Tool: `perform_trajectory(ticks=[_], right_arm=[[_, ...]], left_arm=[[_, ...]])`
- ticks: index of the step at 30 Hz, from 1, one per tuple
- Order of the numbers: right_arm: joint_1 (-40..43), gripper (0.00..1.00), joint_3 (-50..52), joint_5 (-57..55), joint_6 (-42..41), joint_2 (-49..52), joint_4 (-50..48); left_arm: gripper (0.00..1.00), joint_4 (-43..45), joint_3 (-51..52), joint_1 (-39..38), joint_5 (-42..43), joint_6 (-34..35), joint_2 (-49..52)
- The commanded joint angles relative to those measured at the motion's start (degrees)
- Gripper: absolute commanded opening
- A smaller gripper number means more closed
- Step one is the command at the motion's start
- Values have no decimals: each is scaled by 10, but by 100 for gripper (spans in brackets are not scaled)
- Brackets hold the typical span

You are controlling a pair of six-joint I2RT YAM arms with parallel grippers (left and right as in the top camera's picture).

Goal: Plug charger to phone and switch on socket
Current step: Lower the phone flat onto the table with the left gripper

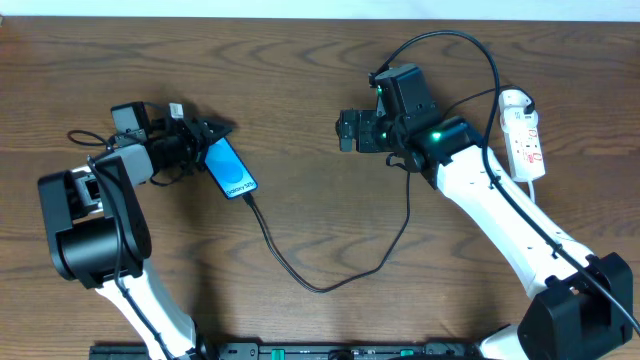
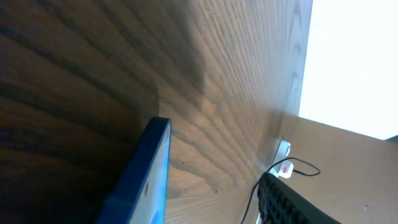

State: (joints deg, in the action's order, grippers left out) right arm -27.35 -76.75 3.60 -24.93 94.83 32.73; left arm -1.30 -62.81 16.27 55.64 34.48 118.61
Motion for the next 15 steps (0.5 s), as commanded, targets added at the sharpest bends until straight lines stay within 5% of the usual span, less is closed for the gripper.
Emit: perform_trajectory(ticks=[1, 15], right_arm=[[3, 99, -4, -4, 8, -10, 0], [3, 99, -4, -2, 8, -10, 0]], left_arm=[[65, -37, 26, 3, -117, -1, 33], [76, -129, 26, 3, -214, -4, 33]])
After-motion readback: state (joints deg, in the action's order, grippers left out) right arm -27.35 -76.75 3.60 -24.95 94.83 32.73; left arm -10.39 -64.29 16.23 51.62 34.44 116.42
